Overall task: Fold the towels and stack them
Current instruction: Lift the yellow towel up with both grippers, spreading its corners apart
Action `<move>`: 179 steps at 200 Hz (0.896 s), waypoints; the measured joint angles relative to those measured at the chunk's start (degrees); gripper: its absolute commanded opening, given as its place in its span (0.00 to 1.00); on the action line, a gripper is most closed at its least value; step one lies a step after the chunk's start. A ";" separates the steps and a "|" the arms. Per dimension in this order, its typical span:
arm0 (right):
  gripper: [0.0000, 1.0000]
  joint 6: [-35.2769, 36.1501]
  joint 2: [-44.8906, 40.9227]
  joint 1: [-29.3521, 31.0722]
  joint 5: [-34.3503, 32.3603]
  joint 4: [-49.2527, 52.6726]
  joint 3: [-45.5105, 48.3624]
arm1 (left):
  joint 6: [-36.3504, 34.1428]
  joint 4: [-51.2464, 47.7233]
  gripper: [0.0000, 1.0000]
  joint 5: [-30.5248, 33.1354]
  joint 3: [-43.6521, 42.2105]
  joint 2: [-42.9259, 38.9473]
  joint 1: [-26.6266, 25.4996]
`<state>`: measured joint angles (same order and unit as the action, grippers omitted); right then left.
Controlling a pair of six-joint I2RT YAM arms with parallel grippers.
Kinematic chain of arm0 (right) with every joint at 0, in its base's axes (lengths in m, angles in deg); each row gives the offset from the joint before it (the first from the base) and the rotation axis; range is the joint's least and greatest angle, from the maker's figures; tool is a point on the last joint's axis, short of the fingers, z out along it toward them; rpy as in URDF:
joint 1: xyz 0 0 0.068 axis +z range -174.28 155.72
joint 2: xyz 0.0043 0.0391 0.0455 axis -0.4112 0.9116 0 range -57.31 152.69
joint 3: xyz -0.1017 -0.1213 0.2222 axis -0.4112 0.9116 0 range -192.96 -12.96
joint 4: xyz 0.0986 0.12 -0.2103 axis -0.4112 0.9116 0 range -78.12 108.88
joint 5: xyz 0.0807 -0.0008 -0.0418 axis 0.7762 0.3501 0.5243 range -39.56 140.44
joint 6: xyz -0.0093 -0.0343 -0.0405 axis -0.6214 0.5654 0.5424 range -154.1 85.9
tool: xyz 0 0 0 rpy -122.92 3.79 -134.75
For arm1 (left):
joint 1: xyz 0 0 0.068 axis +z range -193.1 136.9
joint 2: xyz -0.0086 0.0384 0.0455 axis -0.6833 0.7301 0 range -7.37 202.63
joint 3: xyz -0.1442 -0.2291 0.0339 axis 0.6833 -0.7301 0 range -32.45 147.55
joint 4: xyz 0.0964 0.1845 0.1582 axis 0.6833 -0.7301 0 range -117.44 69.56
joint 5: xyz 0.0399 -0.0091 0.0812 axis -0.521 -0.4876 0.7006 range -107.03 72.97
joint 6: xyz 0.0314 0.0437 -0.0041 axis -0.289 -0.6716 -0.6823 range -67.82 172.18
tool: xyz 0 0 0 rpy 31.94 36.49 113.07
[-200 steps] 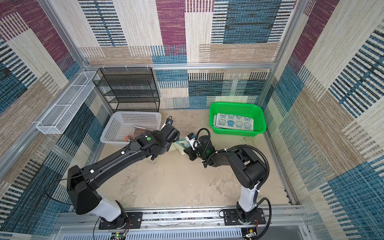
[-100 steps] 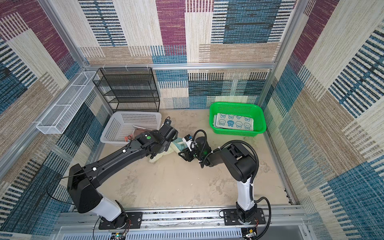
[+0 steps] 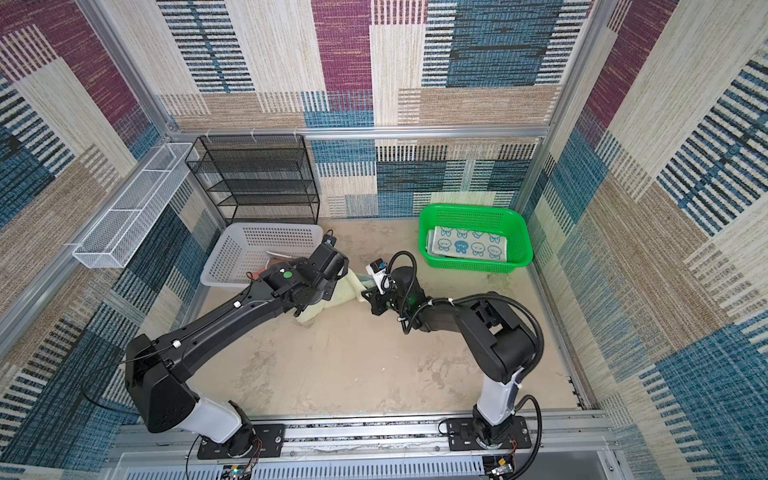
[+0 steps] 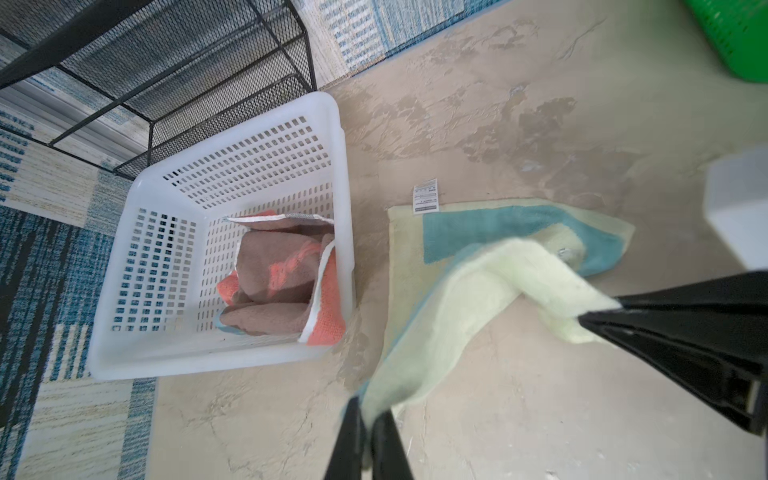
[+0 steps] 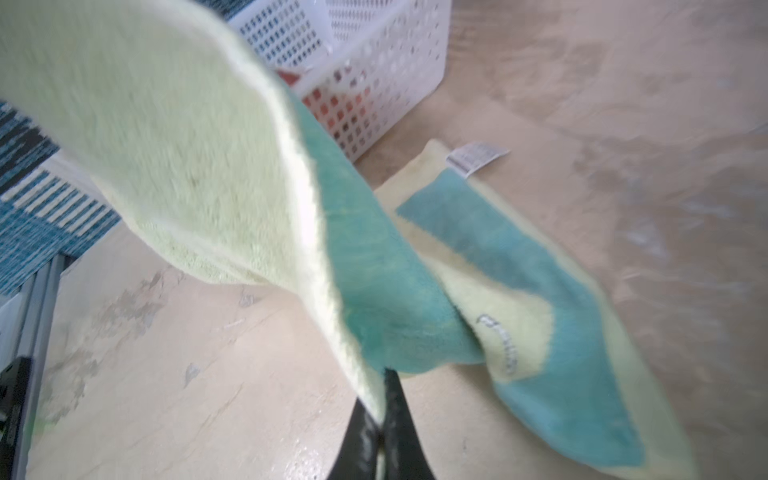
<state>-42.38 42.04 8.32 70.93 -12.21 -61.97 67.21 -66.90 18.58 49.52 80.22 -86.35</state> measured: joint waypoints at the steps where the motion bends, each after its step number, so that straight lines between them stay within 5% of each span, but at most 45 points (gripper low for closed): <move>1: 0.00 0.04 -0.24 0.00 -0.20 0.20 -0.09 | 0.00 0.02 0.00 -0.04 0.02 -0.09 0.00; 66: 0.00 8.76 -20.22 -0.02 -18.12 15.06 -9.81 | -4.09 3.72 0.00 -6.54 6.32 -10.51 -0.02; 179: 0.00 17.92 -42.66 -0.04 -13.99 28.81 -20.20 | -6.43 4.11 0.00 -23.15 17.03 -18.10 -1.79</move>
<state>-24.45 -0.62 8.28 56.94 16.59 -82.17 60.78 -62.79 -4.56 66.55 62.12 -88.14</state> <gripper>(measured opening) 0.056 0.078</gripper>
